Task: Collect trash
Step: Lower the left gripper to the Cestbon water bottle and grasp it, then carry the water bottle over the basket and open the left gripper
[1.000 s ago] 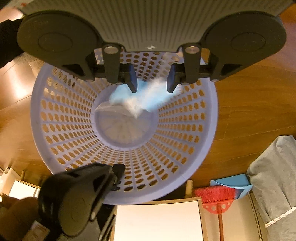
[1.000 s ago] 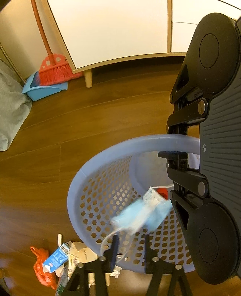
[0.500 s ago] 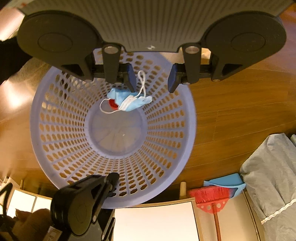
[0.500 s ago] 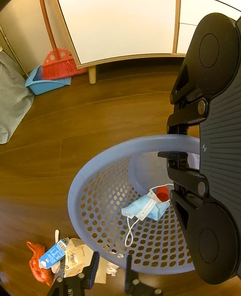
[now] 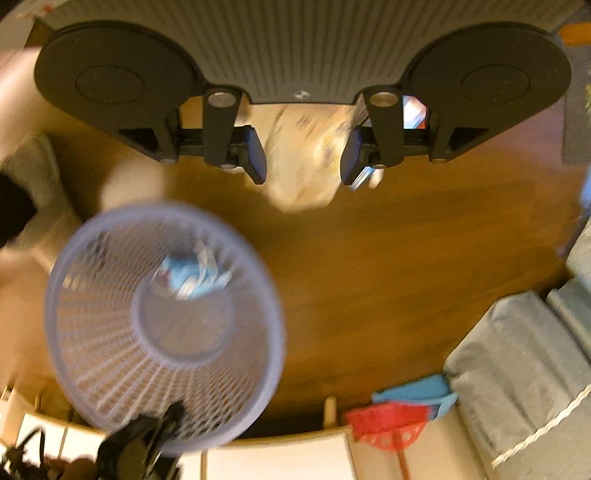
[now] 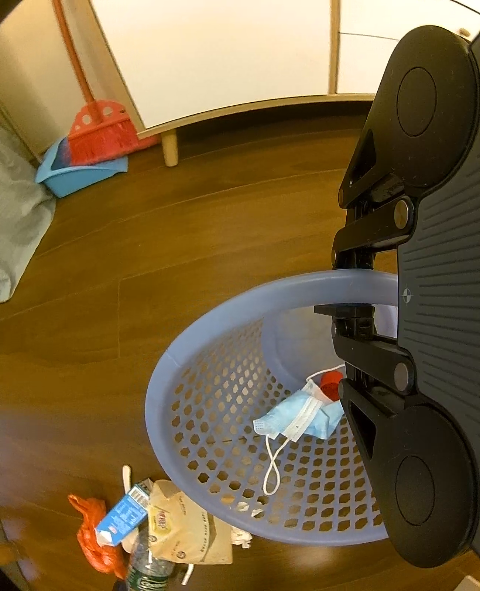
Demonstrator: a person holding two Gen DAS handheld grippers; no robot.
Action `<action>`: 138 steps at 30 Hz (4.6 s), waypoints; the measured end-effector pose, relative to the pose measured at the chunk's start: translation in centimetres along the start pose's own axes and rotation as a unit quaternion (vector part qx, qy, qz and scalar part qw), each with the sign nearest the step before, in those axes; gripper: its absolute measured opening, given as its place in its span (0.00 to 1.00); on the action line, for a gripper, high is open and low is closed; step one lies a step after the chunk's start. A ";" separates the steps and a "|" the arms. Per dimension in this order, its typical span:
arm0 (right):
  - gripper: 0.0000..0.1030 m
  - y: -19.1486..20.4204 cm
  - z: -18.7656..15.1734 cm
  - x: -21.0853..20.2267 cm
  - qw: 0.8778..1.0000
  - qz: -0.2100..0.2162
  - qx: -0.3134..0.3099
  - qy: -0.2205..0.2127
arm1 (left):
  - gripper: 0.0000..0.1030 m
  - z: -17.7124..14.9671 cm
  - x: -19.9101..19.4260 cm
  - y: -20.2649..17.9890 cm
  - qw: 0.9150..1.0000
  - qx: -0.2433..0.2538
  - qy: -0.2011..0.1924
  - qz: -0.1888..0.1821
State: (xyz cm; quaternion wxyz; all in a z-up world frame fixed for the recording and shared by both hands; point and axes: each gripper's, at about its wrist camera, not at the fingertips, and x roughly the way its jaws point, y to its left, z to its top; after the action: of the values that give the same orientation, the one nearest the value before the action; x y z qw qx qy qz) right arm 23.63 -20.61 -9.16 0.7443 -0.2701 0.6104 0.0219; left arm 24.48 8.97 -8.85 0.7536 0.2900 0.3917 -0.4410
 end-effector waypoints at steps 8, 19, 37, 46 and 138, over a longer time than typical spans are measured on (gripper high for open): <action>0.04 -0.5 0.3 0.2 1.000 -0.001 0.028 0.009 | 0.42 -8.5 -0.1 4.7 0.996 0.008 0.074 0.042; 0.03 0.1 1.1 0.2 0.999 -0.016 0.037 0.013 | 0.60 -18.3 -0.2 9.0 0.991 -0.008 0.124 0.047; 0.02 0.6 2.1 0.4 0.999 -0.024 0.031 0.017 | 0.62 -16.6 9.2 5.2 0.990 0.071 0.124 -0.001; 0.02 0.6 1.8 0.5 0.999 -0.026 0.034 0.018 | 0.61 -16.2 10.1 4.8 0.988 0.071 0.137 0.010; 0.02 -0.8 1.2 0.5 0.998 -0.007 0.066 0.020 | 0.63 9.9 4.4 -9.2 0.992 0.077 0.092 -0.032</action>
State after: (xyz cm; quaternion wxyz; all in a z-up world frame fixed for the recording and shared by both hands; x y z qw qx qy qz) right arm 25.11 -20.95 -9.23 0.7482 -0.2247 0.6236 -0.0291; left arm 20.92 -4.78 -8.20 0.6751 0.3740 0.4335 -0.4652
